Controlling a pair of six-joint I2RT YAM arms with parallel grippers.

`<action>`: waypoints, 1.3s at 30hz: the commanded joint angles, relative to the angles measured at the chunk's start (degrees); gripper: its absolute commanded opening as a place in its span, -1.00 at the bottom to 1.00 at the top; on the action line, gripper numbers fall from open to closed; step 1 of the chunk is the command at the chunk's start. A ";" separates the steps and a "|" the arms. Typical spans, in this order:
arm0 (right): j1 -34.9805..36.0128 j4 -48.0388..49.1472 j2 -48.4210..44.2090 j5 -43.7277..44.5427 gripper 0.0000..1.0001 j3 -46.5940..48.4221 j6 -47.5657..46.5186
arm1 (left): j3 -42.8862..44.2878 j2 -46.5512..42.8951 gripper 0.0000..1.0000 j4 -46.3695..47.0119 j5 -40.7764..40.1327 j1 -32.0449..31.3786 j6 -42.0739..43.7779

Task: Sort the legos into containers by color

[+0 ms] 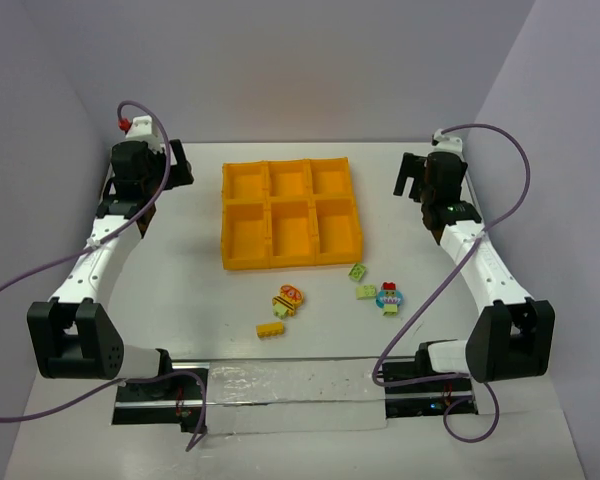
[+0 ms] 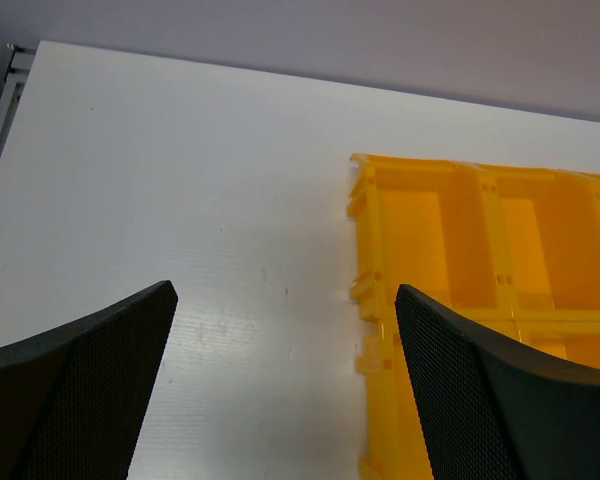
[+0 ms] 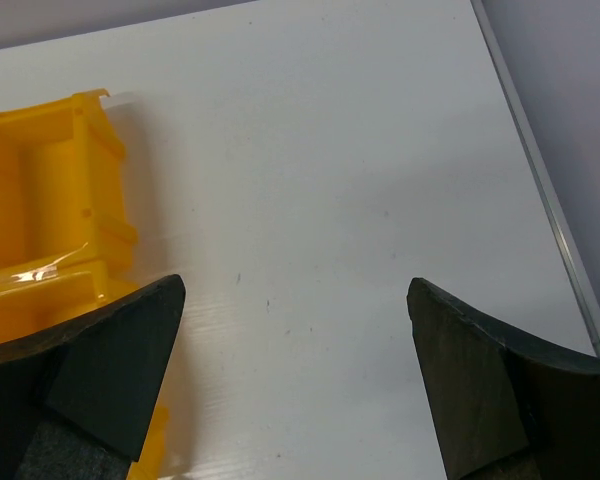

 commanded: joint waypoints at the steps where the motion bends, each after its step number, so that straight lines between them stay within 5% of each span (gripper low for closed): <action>1: 0.49 2.48 -3.58 0.91 1.00 -0.35 1.24 | 5.09 1.50 0.99 -4.19 -3.10 -0.38 -2.64; 9: 0.40 -5.47 -1.42 8.02 1.00 5.48 10.04 | 5.22 1.04 0.99 -4.19 -5.69 -0.86 -4.98; 18: 0.40 -15.96 2.22 -7.42 1.00 9.36 15.68 | 4.77 1.38 0.99 -6.76 -11.95 -7.07 -6.61; 22: 3.00 -10.52 -3.78 -13.48 0.94 -0.19 16.41 | 1.05 -0.36 0.99 -3.31 -14.89 -12.33 -6.65; 29: 17.79 -11.64 -4.40 -3.48 0.86 -8.51 21.53 | 1.80 -1.76 0.99 -7.24 -13.70 -15.55 -12.75; 39: 21.29 -9.17 -1.86 -4.52 0.83 -15.33 28.06 | 0.79 -5.32 0.99 -6.87 -13.85 -16.20 -11.05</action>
